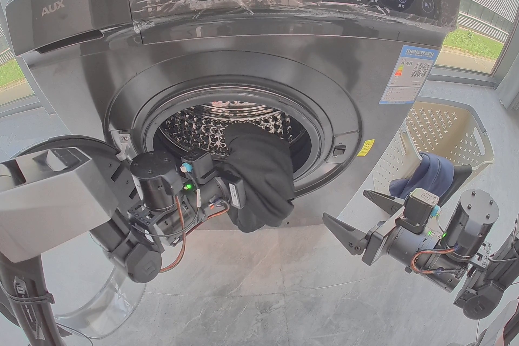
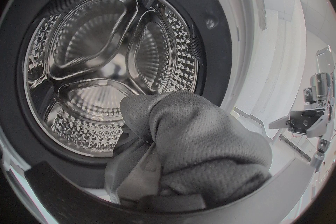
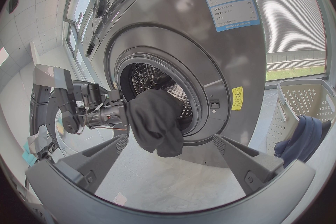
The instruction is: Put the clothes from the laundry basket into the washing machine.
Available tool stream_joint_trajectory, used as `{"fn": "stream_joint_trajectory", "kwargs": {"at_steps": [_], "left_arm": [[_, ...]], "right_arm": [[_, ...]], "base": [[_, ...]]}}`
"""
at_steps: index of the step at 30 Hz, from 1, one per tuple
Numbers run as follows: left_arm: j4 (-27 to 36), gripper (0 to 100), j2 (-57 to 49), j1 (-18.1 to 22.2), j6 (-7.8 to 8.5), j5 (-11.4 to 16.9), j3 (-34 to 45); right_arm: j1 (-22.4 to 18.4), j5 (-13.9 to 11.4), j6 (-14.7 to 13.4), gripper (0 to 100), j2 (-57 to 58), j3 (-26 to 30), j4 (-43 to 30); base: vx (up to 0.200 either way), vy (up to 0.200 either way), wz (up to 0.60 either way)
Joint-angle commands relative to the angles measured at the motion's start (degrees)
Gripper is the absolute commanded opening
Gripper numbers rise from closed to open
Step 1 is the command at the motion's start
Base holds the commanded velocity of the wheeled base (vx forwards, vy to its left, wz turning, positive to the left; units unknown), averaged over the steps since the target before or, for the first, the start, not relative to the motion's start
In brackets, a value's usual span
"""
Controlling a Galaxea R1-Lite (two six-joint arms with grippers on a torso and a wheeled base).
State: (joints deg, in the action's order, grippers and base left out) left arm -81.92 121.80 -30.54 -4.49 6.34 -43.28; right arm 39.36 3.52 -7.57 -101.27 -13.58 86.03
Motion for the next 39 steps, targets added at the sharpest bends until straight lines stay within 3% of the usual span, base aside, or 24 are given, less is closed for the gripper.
{"fn": "stream_joint_trajectory", "kwargs": {"at_steps": [1,5,15,23,29,34,35,39], "left_arm": [[2.3,0,8.6,0.4,0.79,-0.2,-11.1],[5.6,0,11.7,0.8,0.62,-0.3,-18.9],[12.5,0,19.9,3.8,0.09,-4.4,-38.6],[19.1,0,26.7,4.8,-0.17,-11.1,-54.8],[27.6,0,33.1,4.9,-2.28,-14.0,-71.3],[30.4,0,33.3,5.8,-3.86,-14.4,-71.3],[30.4,100,33.3,5.9,-4.13,-14.4,-71.3],[30.9,100,31.7,5.9,-5.71,-15.1,-71.3]], "right_arm": [[0.1,0.1,0.0,100,0.0,0.0,0.0],[0.5,0.1,0.0,100,-0.1,0.0,0.0],[0.8,0.1,-0.1,100,-0.1,0.1,0.0],[0.8,0.1,-0.1,100,-0.4,0.1,0.0],[0.8,0.1,-0.1,100,-0.5,0.2,0.0],[0.8,0.1,-0.1,100,-0.4,0.2,0.0],[0.8,0.1,-0.1,100,-0.5,0.2,0.0],[0.8,0.1,-0.1,100,-0.6,0.2,0.0]], "base": [[0.000,0.000,0.00],[0.000,0.000,0.00],[0.000,0.000,0.00],[0.000,0.000,0.00],[0.000,0.000,0.00],[0.000,0.000,0.00],[0.000,0.000,0.00],[0.000,0.000,0.00]]}}
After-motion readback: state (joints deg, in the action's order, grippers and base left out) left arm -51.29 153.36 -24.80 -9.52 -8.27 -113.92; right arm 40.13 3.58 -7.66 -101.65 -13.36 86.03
